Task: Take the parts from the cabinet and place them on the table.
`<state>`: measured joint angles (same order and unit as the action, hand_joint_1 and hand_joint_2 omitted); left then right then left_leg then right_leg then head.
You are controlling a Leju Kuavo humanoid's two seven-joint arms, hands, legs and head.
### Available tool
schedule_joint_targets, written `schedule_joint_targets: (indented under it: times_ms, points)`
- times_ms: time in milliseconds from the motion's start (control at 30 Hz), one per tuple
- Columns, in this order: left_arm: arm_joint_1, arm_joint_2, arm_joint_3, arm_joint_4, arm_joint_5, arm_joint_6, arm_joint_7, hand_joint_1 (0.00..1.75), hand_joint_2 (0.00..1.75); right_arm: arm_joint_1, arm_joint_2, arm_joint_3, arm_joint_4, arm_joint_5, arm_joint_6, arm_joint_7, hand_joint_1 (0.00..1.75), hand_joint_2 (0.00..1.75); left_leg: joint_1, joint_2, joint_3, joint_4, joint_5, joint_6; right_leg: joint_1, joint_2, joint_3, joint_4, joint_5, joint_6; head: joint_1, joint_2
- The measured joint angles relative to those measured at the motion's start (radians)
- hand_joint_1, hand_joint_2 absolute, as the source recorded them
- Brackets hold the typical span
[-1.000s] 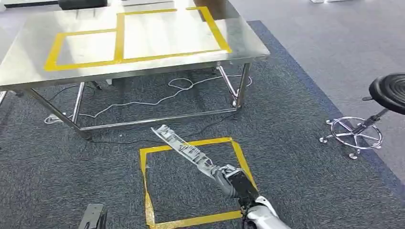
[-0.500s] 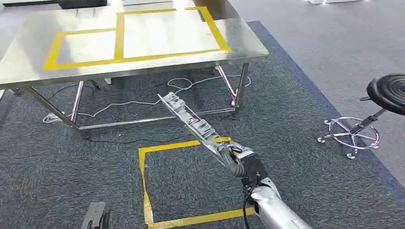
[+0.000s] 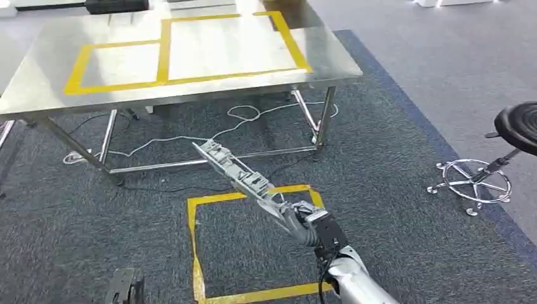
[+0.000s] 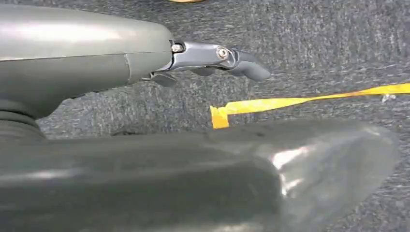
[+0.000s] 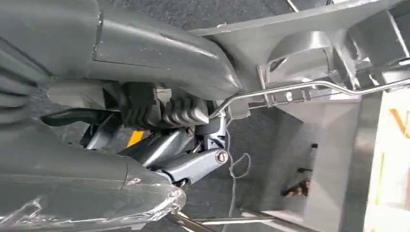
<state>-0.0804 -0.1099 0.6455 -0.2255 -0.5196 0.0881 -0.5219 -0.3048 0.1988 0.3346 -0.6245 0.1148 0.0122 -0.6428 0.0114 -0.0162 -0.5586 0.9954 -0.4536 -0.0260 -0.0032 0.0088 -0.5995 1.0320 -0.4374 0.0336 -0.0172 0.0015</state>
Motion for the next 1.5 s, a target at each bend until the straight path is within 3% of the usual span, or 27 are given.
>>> schedule_joint_targets:
  times_ms: [100,133,200,233,267,333,400,433,467,600,633,733,767,800,833,900,967,1067,1133,1233,1267,1300,1333,1400,1433,1467,1500]
  points:
    - [-0.001,0.000,0.005,0.000,-0.003,0.003,-0.002,0.00,0.00,0.006,0.006,0.000,0.002,0.011,0.003,0.001,1.75,1.75,0.003,0.004,-0.007,0.020,-0.019,-0.012,-0.006,-0.001,0.009,-0.006,-0.002,-0.017,-0.003,0.000]
    - [-0.002,-0.001,0.006,0.000,-0.003,0.003,-0.003,0.00,0.00,0.007,0.008,0.000,0.002,0.013,0.003,0.000,1.75,1.75,0.002,0.005,-0.038,0.076,-0.045,-0.014,-0.006,-0.002,0.011,-0.007,-0.005,-0.024,-0.007,0.000]
    - [-0.001,-0.003,0.008,0.000,-0.004,0.003,-0.005,0.00,0.00,0.011,0.012,0.000,0.004,0.014,0.004,-0.003,1.75,1.75,0.002,0.005,-0.139,0.251,-0.112,-0.016,-0.005,-0.002,0.012,-0.007,-0.012,-0.032,-0.006,0.000]
    - [0.000,-0.003,0.009,0.000,-0.004,0.003,-0.005,0.00,0.00,0.014,0.012,0.000,0.005,0.014,0.004,-0.003,1.75,1.75,0.002,0.005,-0.181,0.313,-0.124,-0.016,-0.004,-0.002,0.015,-0.007,-0.015,-0.033,-0.007,0.000]
    - [0.002,-0.003,0.010,0.000,-0.004,0.003,-0.005,0.00,0.00,0.018,0.012,0.000,0.007,0.014,0.004,-0.002,1.75,1.75,0.002,0.005,-0.203,0.330,-0.109,-0.015,-0.004,-0.001,0.021,-0.007,-0.020,-0.033,-0.007,0.000]
    - [0.002,-0.002,0.010,0.000,-0.004,0.003,-0.005,0.00,0.00,0.026,0.012,0.000,0.008,0.015,0.004,-0.002,1.75,1.75,0.002,0.005,-0.177,0.235,-0.007,-0.014,-0.005,0.000,0.041,-0.007,-0.034,-0.030,-0.007,0.000]
    - [0.002,-0.002,0.011,0.000,-0.004,0.003,-0.005,0.00,0.00,0.027,0.015,0.000,0.008,0.015,0.004,-0.002,1.75,1.75,0.005,0.011,-0.111,0.060,0.100,-0.013,-0.007,0.001,0.063,-0.007,-0.052,-0.019,-0.007,0.000]
    - [0.001,-0.003,0.011,0.000,-0.004,0.003,-0.005,0.00,0.00,0.024,0.016,0.000,0.008,0.015,0.004,-0.003,1.75,1.75,0.000,0.011,-0.093,0.039,0.081,-0.014,0.004,0.002,0.065,-0.001,-0.062,-0.010,-0.008,0.000]
    - [-0.003,-0.004,0.011,0.000,-0.004,0.003,-0.005,0.00,0.00,0.021,0.016,0.000,0.008,0.015,0.003,-0.004,1.75,1.75,0.002,0.011,-0.082,0.017,0.059,-0.002,0.003,0.003,0.061,0.000,-0.064,-0.007,-0.008,0.000]
    - [0.001,-0.004,0.010,0.000,-0.023,0.009,-0.027,0.00,0.00,0.022,0.016,0.000,0.008,0.018,0.003,-0.005,1.75,1.75,0.005,0.008,-0.078,0.018,0.051,0.022,0.001,0.000,0.066,-0.001,-0.079,0.013,-0.005,0.000]
    - [0.000,-0.004,0.010,0.000,-0.024,0.009,-0.031,0.00,0.00,0.022,0.016,0.000,0.008,0.020,0.002,-0.006,1.75,1.75,0.005,0.007,-0.074,0.018,0.047,0.029,0.001,-0.003,0.045,0.044,-0.103,0.016,0.000,0.000]
    - [0.000,-0.004,0.010,0.000,-0.027,0.009,-0.036,0.00,0.00,0.025,0.016,0.000,0.008,0.027,-0.005,-0.014,1.75,1.75,0.002,0.007,-0.071,0.019,0.041,0.037,0.001,-0.003,-0.098,0.296,-0.196,0.021,0.003,0.000]
    - [0.000,-0.004,0.010,0.000,-0.033,0.012,-0.031,0.00,0.00,0.028,0.016,0.000,0.008,0.030,-0.007,-0.015,1.75,1.75,0.001,0.004,-0.068,0.018,0.026,0.038,0.001,-0.003,-0.127,0.325,-0.187,0.020,0.002,0.000]
    - [0.002,-0.004,0.010,0.000,-0.034,0.012,-0.026,0.00,0.00,0.030,0.016,0.000,0.008,0.032,-0.008,-0.014,1.75,1.75,0.001,0.001,-0.063,0.019,0.022,0.039,0.001,-0.002,-0.127,0.305,-0.151,0.018,0.002,0.000]
    - [0.004,-0.004,0.010,0.000,-0.034,0.010,-0.024,0.00,0.00,0.032,0.016,0.000,0.008,0.035,-0.010,-0.015,1.75,1.75,0.000,0.000,-0.054,0.019,0.015,0.037,0.002,-0.003,-0.106,0.246,-0.101,0.014,0.003,0.000]
    - [0.006,-0.004,0.010,0.000,-0.038,0.008,-0.026,0.00,0.00,0.032,0.016,0.001,0.008,0.038,-0.010,-0.015,1.75,1.75,-0.001,0.000,-0.029,0.019,0.007,0.031,0.002,-0.003,-0.029,0.060,0.007,0.004,0.002,0.000]
    - [0.004,-0.005,0.010,0.000,-0.040,0.005,-0.027,0.00,0.00,0.029,0.017,0.002,0.008,0.041,-0.010,-0.018,1.75,1.75,-0.007,-0.001,-0.028,0.025,0.007,0.023,0.005,-0.002,0.010,0.008,-0.010,-0.001,0.004,0.000]
    - [0.007,-0.006,0.010,0.000,-0.041,-0.013,-0.032,0.00,0.00,0.032,0.018,0.004,0.008,0.047,-0.011,-0.017,1.75,1.75,-0.004,0.000,-0.027,0.015,0.008,0.008,0.008,0.002,0.004,0.006,-0.016,-0.010,0.000,0.000]
    - [0.006,-0.005,0.010,0.000,-0.038,-0.023,-0.034,0.00,0.00,0.031,0.019,0.004,0.008,0.048,-0.011,-0.018,1.75,1.75,-0.004,0.004,-0.039,0.040,-0.016,-0.005,-0.001,0.001,0.015,-0.009,-0.012,-0.022,-0.002,0.000]
    - [0.008,-0.005,0.010,0.000,-0.034,-0.048,-0.035,0.00,0.00,0.030,0.022,0.004,0.008,0.049,-0.009,-0.020,1.75,1.75,-0.003,0.004,-0.155,0.263,-0.114,-0.012,-0.001,-0.001,0.017,-0.010,-0.017,-0.032,-0.002,0.000]
    - [0.009,-0.005,0.010,0.000,-0.032,-0.052,-0.035,0.00,0.00,0.032,0.022,0.004,0.008,0.049,-0.009,-0.020,1.75,1.75,-0.003,0.004,-0.192,0.320,-0.122,-0.013,-0.001,0.000,0.019,-0.011,-0.025,-0.033,-0.003,0.000]
    - [0.011,-0.004,0.011,0.000,-0.032,-0.051,-0.032,0.00,0.00,0.035,0.022,0.004,0.008,0.051,-0.008,-0.020,1.75,1.75,-0.002,0.004,-0.201,0.323,-0.096,-0.015,-0.001,0.005,0.026,-0.011,-0.041,-0.037,-0.002,0.000]
    - [0.012,-0.003,0.011,0.000,-0.033,-0.050,-0.024,0.00,0.00,0.037,0.022,0.004,0.008,0.051,-0.008,-0.020,1.75,1.75,-0.001,0.005,-0.186,0.284,-0.055,-0.015,-0.003,0.004,0.038,-0.011,-0.049,-0.036,-0.003,0.000]
    - [0.012,0.001,0.011,0.000,-0.040,-0.043,-0.014,0.00,0.00,0.039,0.023,0.005,0.008,0.053,-0.004,-0.020,1.75,1.75,0.002,0.007,-0.111,0.127,0.049,-0.020,-0.009,0.003,0.070,-0.011,-0.066,-0.024,-0.002,0.000]
    - [0.013,0.000,0.011,0.000,-0.044,-0.041,-0.013,0.00,0.00,0.038,0.024,0.005,0.008,0.053,-0.004,-0.021,1.75,1.75,0.005,0.015,-0.084,0.065,0.071,-0.026,-0.006,0.002,0.069,-0.012,-0.075,-0.015,-0.003,0.000]
    - [0.010,-0.002,0.011,0.001,-0.045,-0.041,-0.010,0.00,0.00,0.034,0.024,0.005,0.008,0.053,-0.003,-0.024,1.75,1.75,-0.001,0.014,-0.055,0.028,0.033,-0.024,0.001,0.005,0.073,-0.008,-0.089,-0.006,-0.010,0.000]
    - [0.007,-0.003,0.011,0.002,-0.046,-0.041,-0.009,0.00,0.00,0.033,0.025,0.005,0.008,0.053,-0.003,-0.026,1.75,1.75,0.000,0.014,-0.055,0.029,0.028,-0.003,0.003,0.004,0.082,-0.009,-0.079,-0.001,-0.010,0.000]
